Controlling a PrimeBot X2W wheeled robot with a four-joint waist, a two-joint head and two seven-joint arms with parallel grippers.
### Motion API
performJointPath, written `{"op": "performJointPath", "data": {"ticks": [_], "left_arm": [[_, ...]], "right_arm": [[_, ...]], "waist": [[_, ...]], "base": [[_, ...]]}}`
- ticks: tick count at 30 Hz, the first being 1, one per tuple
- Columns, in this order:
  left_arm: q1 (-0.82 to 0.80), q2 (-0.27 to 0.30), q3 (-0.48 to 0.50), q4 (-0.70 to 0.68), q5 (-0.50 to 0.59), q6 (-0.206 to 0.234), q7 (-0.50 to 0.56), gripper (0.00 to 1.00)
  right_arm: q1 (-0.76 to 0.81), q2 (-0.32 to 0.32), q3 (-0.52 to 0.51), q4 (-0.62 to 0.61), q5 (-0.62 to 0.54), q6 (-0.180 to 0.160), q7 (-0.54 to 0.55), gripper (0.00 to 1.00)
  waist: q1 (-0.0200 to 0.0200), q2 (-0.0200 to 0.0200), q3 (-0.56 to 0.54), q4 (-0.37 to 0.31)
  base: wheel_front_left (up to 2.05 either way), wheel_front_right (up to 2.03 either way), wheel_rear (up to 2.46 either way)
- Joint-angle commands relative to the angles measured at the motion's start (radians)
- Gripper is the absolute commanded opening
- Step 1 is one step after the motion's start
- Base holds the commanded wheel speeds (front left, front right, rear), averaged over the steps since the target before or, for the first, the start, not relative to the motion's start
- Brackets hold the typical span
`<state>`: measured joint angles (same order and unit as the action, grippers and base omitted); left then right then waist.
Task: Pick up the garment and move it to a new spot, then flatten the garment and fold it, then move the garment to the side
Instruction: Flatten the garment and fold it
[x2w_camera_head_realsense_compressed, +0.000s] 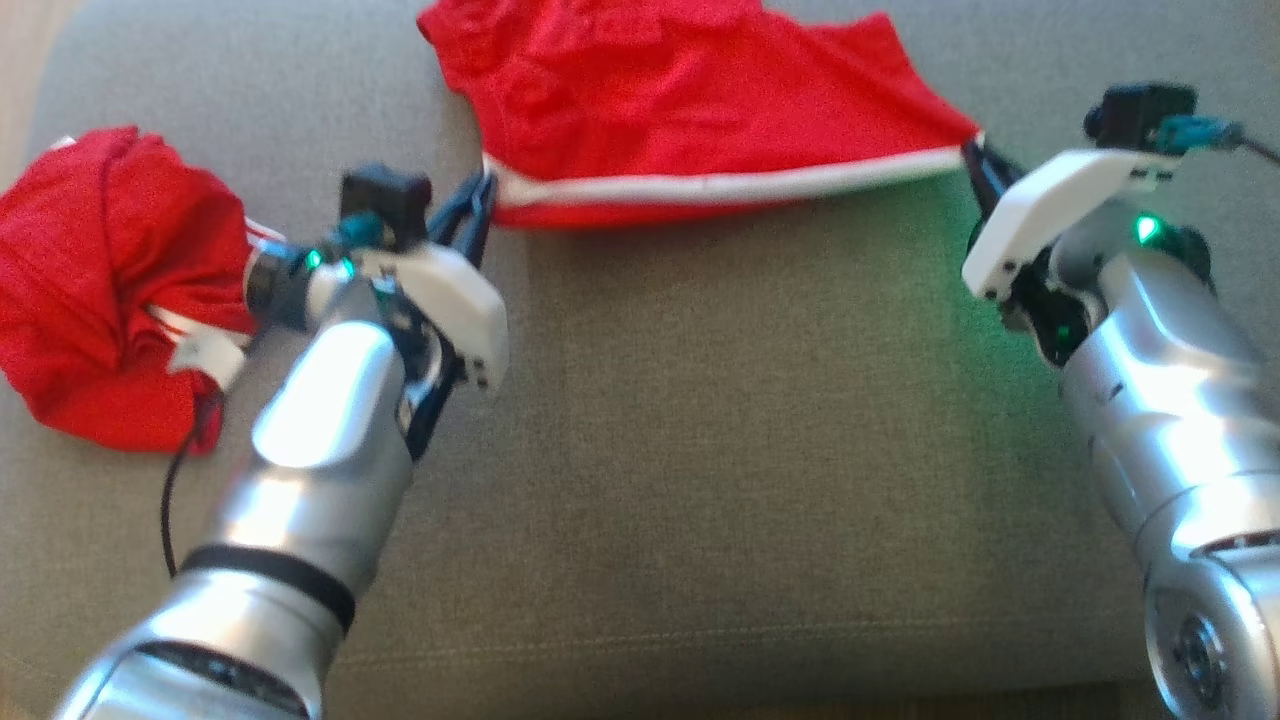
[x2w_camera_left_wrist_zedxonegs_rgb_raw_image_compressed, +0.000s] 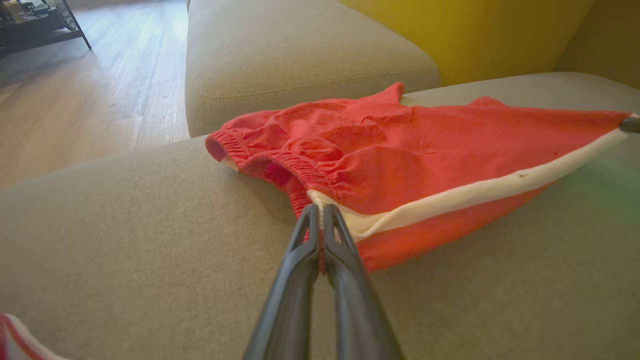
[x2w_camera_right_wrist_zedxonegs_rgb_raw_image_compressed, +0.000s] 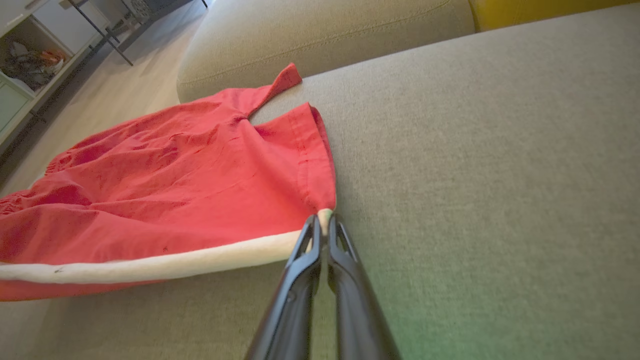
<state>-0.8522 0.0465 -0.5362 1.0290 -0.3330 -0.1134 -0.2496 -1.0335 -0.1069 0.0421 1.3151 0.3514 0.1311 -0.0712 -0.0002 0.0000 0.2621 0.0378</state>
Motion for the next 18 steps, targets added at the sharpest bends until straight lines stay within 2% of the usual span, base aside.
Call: {"op": "performJointPath", "data": {"ticks": [1,9,18], "left_arm": [[-0.002,0.028,0.014,-0.034,0.014,0.01,-0.012,0.0],[0.138,0.035,-0.013,-0.077,0.04,0.032,-0.012,0.0],[0.287,0.036,-0.015,-0.125,0.029,0.04,-0.012,0.0]], "right_arm": [[0.007,0.004,0.011,-0.025,-0.01,0.0,0.012,0.0],[0.094,-0.011,0.034,-0.025,-0.026,0.0,0.093,0.0],[0.179,-0.013,0.144,-0.049,-0.021,0.0,0.214,0.0]], "waist": [[0.0002,0.0,-0.036,0.002],[0.0002,0.0,-0.102,-0.012],[0.0002,0.0,-0.184,-0.026]], "base": [[0.0,0.0,0.0],[0.0,0.0,0.0],[0.0,0.0,0.0]]}}
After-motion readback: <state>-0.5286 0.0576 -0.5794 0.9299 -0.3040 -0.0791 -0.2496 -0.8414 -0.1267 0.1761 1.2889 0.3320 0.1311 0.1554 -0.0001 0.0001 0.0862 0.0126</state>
